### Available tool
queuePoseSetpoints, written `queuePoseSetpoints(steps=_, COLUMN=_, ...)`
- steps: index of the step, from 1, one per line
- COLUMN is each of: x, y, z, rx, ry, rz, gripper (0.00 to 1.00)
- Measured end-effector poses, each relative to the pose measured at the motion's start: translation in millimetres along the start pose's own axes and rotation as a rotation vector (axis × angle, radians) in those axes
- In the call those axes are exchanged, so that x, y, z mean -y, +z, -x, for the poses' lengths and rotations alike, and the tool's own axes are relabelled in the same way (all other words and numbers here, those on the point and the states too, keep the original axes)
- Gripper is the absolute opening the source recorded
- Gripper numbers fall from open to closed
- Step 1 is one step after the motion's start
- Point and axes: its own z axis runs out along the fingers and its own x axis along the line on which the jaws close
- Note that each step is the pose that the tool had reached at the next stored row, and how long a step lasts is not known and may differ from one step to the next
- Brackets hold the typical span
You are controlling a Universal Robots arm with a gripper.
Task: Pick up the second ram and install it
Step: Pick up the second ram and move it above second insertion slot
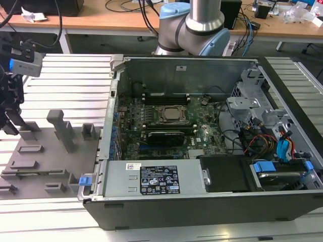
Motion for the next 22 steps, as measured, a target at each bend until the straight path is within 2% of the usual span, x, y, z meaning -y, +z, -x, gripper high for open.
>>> queuePoseSetpoints(steps=3, x=0.0, y=3.6, z=0.0, rx=0.0, ry=0.0, rz=0.0, gripper=0.3)
queuePoseSetpoints(steps=8, x=0.1, y=14.5, z=0.1, rx=0.0, ry=0.0, rz=-0.0001, gripper=0.3)
queuePoseSetpoints(steps=22, x=0.2, y=31.0, z=0.2, rx=0.0, ry=0.0, rz=0.0, gripper=0.3)
